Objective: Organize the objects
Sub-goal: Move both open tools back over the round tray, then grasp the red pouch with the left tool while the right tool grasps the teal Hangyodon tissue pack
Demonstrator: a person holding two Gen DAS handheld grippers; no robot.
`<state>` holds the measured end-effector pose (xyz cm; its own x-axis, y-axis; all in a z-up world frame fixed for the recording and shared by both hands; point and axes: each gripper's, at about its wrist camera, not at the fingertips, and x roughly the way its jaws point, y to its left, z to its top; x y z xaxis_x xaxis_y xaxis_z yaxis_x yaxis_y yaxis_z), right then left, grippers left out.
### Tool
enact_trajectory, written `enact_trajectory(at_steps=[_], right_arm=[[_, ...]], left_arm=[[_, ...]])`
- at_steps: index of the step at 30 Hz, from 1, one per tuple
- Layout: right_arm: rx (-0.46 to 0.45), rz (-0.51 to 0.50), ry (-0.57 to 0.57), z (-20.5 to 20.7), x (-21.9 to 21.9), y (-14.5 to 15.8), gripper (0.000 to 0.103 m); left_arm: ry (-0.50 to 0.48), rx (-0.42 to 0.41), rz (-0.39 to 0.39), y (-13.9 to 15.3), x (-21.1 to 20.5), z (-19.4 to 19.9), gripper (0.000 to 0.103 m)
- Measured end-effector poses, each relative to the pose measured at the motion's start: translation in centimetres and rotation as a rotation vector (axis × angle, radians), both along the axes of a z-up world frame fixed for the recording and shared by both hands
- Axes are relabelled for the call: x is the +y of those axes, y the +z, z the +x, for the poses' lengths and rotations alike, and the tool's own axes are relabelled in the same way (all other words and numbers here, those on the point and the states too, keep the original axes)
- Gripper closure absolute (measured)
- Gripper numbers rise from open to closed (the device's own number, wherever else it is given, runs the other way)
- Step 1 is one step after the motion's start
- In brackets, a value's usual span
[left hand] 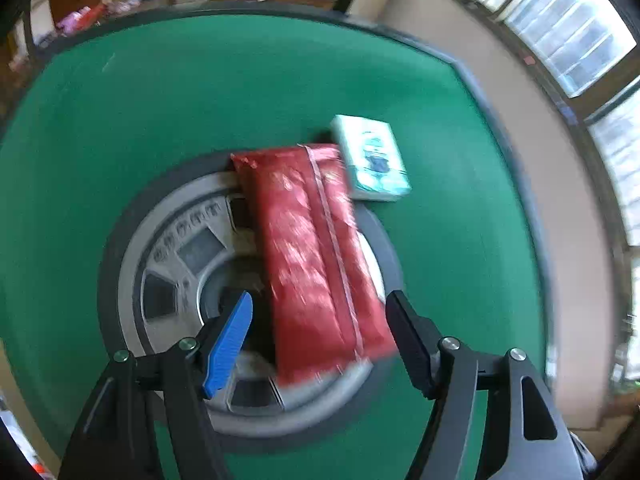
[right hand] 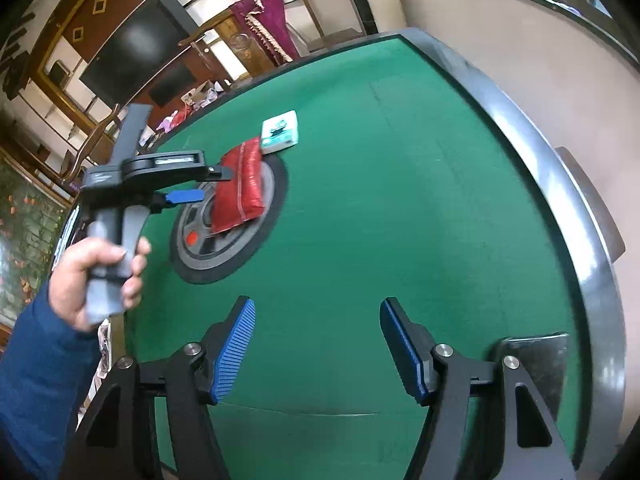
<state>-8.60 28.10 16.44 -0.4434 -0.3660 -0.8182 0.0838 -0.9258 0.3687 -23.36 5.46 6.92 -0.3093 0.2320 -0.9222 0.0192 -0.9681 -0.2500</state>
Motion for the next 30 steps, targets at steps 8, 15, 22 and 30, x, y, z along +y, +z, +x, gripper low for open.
enact_trajectory(at_steps=[8, 15, 22, 30], right_arm=[[-0.026, -0.004, -0.005, -1.7, 3.1, -0.9, 0.033], [-0.004, 0.031, 0.035, -5.7, 2.0, -0.2, 0.033], [0.04, 0.099, 0.113, -14.3, -3.5, 0.2, 0.021], [0.035, 0.186, 0.177, -23.4, -11.4, -3.5, 0.021]], left_arm=[[0.033, -0.037, -0.074, -2.9, 1.7, -3.2, 0.029], [0.038, 0.042, -0.112, -2.7, 1.2, -1.5, 0.047], [0.021, 0.065, -0.099, -2.5, -1.5, 8.2, 0.048], [0.05, 0.059, -0.085, -2.4, -4.9, 18.4, 0.048]])
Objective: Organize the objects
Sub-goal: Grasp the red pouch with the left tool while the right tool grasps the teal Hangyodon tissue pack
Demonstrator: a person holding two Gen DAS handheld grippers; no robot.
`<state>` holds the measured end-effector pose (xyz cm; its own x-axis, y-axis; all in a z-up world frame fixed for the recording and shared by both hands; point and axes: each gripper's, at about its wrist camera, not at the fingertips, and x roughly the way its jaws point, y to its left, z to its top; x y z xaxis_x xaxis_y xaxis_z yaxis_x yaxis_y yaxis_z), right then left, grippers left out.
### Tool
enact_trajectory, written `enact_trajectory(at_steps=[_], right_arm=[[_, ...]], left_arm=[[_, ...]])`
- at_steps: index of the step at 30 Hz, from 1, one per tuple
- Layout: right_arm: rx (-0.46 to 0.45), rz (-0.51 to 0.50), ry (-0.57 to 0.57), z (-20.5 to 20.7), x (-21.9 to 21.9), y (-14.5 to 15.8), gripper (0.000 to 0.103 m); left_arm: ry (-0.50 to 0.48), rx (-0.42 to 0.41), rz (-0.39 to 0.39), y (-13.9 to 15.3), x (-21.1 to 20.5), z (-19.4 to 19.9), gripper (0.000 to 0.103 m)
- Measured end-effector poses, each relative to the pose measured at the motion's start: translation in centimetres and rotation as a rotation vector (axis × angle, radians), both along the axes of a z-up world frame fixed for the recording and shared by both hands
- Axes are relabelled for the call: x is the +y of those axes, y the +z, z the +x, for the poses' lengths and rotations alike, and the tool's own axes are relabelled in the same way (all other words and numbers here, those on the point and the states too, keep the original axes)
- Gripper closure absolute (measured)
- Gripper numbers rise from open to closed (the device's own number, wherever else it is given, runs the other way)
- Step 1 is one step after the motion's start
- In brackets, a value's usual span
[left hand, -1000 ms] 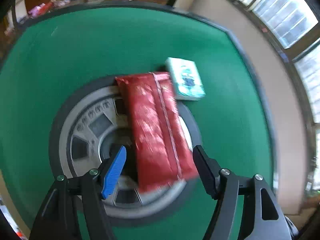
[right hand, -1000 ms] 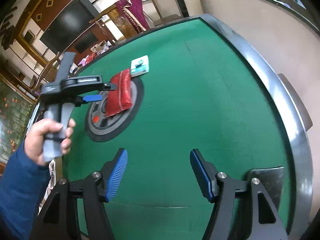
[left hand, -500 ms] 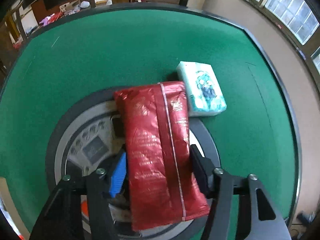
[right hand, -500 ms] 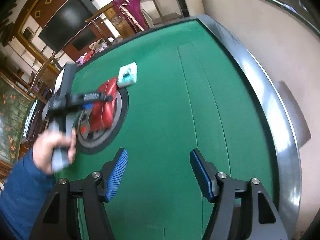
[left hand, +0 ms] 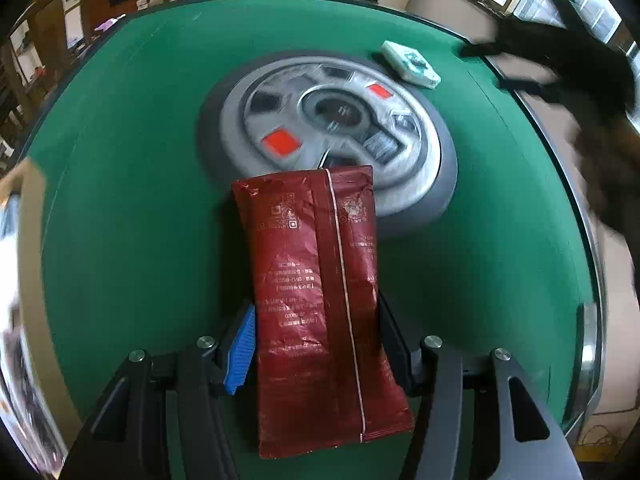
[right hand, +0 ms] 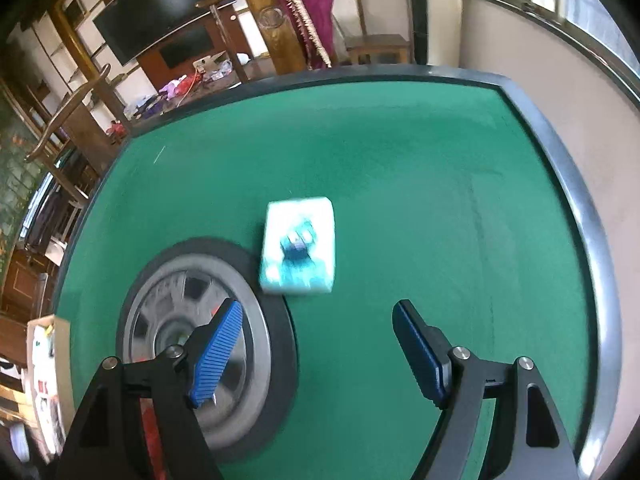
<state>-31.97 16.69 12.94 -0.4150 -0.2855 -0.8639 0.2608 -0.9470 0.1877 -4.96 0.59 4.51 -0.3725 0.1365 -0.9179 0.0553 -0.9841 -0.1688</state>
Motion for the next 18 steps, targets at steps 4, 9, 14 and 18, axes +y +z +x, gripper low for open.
enact_trajectory(at_steps=[4, 9, 14, 18], right_arm=[[-0.005, 0.092, 0.025, -2.7, -3.4, -1.4, 0.021], [-0.026, 0.167, 0.023, -4.6, -5.2, -2.9, 0.021], [-0.057, 0.208, 0.013, -4.9, -5.3, -5.1, 0.032], [-0.012, 0.219, 0.043, -3.7, -5.4, -4.7, 0.053]], left_arm=[[0.013, 0.002, 0.01, -0.1, -1.2, 1.4, 0.047], [0.011, 0.011, 0.002, -0.3, -0.7, 1.6, 0.046], [-0.012, 0.022, -0.024, -0.3, -0.4, 2.0, 0.045], [-0.018, 0.034, -0.057, -0.2, -0.3, 2.4, 0.044]])
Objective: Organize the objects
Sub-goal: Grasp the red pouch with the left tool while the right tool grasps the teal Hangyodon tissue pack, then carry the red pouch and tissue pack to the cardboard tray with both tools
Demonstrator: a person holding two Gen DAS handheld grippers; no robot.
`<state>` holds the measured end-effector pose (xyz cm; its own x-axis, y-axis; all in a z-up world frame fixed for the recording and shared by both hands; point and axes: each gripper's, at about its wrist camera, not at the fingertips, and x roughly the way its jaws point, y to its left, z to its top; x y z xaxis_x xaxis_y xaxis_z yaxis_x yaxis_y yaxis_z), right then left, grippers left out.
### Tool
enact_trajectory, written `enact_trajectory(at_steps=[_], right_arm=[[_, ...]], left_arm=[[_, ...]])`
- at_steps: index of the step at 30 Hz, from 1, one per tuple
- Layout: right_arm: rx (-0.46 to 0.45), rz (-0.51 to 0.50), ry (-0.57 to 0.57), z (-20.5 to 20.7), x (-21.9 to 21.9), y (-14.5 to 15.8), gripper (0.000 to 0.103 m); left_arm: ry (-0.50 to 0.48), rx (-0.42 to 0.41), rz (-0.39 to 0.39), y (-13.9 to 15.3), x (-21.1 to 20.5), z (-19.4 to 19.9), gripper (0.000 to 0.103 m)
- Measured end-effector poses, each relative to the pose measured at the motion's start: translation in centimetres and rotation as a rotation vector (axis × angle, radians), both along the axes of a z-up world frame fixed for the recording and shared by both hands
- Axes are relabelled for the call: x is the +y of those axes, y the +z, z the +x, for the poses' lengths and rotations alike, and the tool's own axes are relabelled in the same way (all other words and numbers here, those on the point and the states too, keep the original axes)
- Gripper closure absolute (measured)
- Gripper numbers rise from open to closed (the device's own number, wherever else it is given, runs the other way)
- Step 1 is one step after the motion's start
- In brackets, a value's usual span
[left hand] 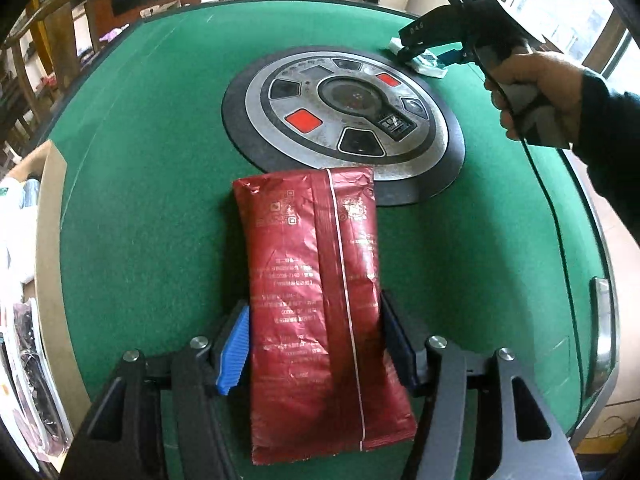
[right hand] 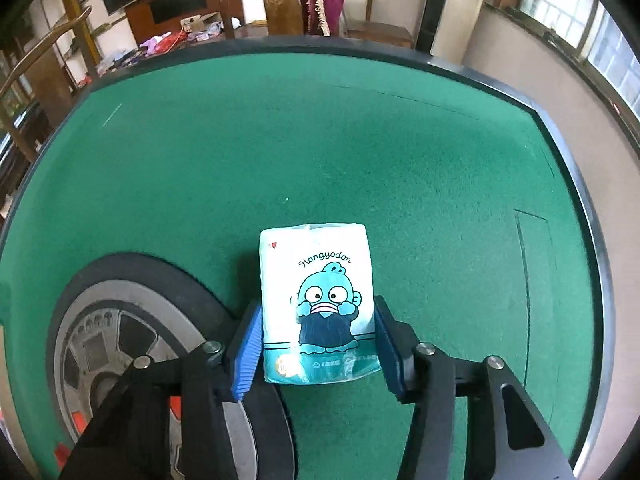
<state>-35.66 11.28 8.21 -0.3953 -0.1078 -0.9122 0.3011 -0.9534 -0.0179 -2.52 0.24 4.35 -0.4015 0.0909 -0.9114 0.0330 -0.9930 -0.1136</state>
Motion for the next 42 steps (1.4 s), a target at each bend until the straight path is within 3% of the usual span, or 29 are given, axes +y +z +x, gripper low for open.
enact_trajectory(at_steps=[14, 20, 34, 42], right_arm=[[0.085, 0.03, 0.101, 10.5, 1.4, 2.8, 0.054], [0.064, 0.019, 0.121, 15.7, 2.0, 3.6, 0.053], [0.027, -0.066, 0.035, 24.9, 4.2, 4.7, 0.053], [0.0, -0.116, -0.004, 28.0, 3.1, 4.3, 0.053]], left_arm=[[-0.025, 0.026, -0.045, 0.4, 0.6, 0.3, 0.044], [-0.036, 0.034, -0.039, 0.3, 0.5, 0.2, 0.044], [-0.103, 0.028, -0.005, 0.9, -0.2, 1.7, 0.05], [-0.124, 0.073, -0.004, 2.8, -1.3, 2.3, 0.05]])
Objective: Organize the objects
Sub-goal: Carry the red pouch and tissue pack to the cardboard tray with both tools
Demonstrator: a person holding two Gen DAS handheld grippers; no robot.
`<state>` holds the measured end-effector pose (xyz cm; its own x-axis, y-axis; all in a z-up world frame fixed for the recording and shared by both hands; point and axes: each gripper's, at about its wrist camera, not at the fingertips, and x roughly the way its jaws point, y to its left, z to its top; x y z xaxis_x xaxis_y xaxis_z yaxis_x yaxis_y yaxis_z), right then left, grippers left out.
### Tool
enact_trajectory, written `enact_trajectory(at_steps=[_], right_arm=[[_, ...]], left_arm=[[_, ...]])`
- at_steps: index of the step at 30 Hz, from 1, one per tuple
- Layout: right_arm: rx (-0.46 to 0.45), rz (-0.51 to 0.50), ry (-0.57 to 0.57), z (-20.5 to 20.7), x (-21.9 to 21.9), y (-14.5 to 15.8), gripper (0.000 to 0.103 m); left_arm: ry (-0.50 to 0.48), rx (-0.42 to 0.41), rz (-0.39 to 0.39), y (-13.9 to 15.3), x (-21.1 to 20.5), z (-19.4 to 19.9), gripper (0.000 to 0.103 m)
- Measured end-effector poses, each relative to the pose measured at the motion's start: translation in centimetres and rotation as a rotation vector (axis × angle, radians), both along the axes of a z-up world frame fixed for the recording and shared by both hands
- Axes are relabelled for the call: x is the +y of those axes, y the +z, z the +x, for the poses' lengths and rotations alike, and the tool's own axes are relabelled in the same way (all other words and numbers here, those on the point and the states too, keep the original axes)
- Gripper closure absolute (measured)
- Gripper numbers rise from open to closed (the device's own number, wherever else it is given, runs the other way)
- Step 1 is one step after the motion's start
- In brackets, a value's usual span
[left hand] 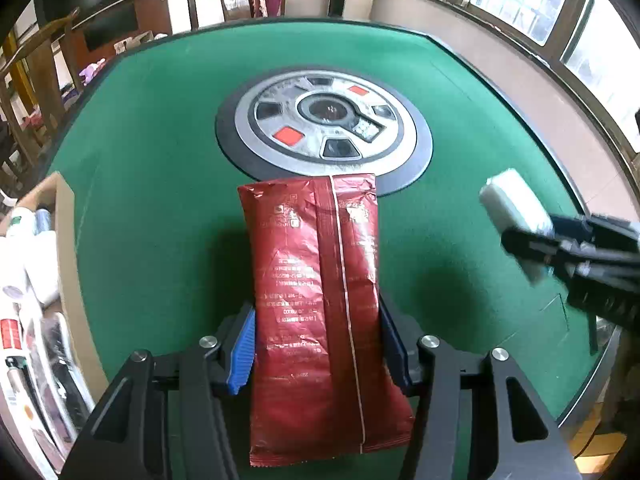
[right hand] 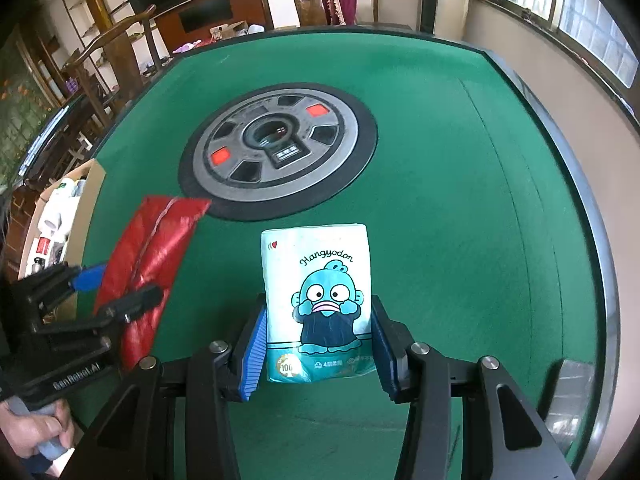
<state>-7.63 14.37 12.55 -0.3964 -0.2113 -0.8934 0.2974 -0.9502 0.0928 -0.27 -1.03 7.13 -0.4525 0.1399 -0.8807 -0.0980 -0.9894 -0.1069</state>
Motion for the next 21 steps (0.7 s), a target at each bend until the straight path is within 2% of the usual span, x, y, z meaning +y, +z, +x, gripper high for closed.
enact_trajectory(at_steps=[14, 21], right_arm=[[0.033, -0.009, 0.031, 0.5, -4.5, 1.7, 0.052], [0.042, -0.016, 0.079, 0.7, -7.9, 2.2, 0.052]], left_arm=[[0.001, 0.075, 0.005, 3.4, -3.5, 0.9, 0.05], [0.047, 0.099, 0.011, 4.6, -6.6, 2.1, 0.05]])
